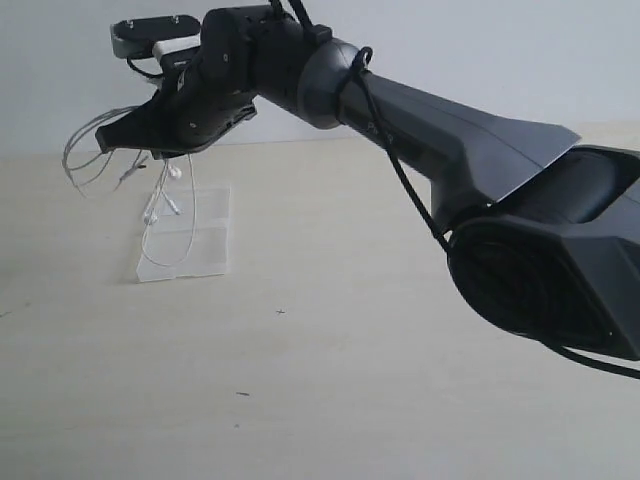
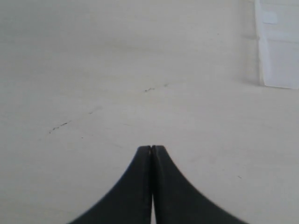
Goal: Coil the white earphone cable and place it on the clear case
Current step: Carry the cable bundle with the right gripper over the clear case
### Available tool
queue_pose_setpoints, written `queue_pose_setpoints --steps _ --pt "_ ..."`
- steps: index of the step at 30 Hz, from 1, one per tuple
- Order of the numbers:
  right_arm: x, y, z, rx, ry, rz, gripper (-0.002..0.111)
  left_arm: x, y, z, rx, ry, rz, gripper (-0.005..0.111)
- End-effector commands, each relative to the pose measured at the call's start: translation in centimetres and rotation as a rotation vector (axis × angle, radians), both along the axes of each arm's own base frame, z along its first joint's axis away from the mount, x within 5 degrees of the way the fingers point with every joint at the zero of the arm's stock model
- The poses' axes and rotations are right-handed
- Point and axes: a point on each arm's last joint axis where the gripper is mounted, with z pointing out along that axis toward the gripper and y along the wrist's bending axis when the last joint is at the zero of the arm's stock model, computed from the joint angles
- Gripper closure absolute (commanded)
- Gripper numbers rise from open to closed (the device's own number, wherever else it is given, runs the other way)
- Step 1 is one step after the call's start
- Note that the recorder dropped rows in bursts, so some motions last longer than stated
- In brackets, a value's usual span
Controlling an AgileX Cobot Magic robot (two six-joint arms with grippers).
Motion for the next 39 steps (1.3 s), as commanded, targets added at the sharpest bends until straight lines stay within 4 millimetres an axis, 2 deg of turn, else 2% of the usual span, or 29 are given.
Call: queue_pose_setpoints --steps 1,6,19,21,24,28,30,34,39 --pt "0.1 -0.1 -0.6 0.005 0.028 -0.005 0.108 0.0 -0.7 -0.2 -0.045 -0.001 -0.071 0.107" --pt "-0.1 -0.2 0.5 -0.010 0.041 0.008 0.108 0.0 -0.7 -0.2 -0.043 0.000 -0.076 0.107" --pt "-0.1 -0.4 7.8 0.108 -0.192 0.034 0.108 -0.7 -0.3 -1.2 -0.020 0.040 -0.076 0.107" --pt "0.2 -0.7 7.8 0.096 -0.207 0.036 0.108 -0.7 -0.4 -1.2 -0.023 0.039 -0.080 0.107" --pt "0.8 -0.6 6.4 0.072 -0.208 0.046 0.108 -0.7 -0.4 -1.2 -0.021 0.038 -0.084 0.107" --pt "1.4 0.2 2.4 0.056 -0.153 0.062 0.108 -0.6 -0.4 -1.2 -0.016 0.031 -0.091 0.107" --pt "2.0 0.6 0.9 0.063 -0.181 0.049 0.108 -0.6 -0.5 -1.2 -0.020 0.029 -0.091 0.107" --pt "2.6 0.9 -0.6 0.085 -0.207 0.032 0.108 -0.6 -0.4 -1.2 -0.019 0.029 -0.092 0.107" --pt "2.9 0.8 -1.6 0.065 -0.196 0.006 0.108 -0.6 -0.4 -1.2 -0.015 0.029 -0.095 0.107"
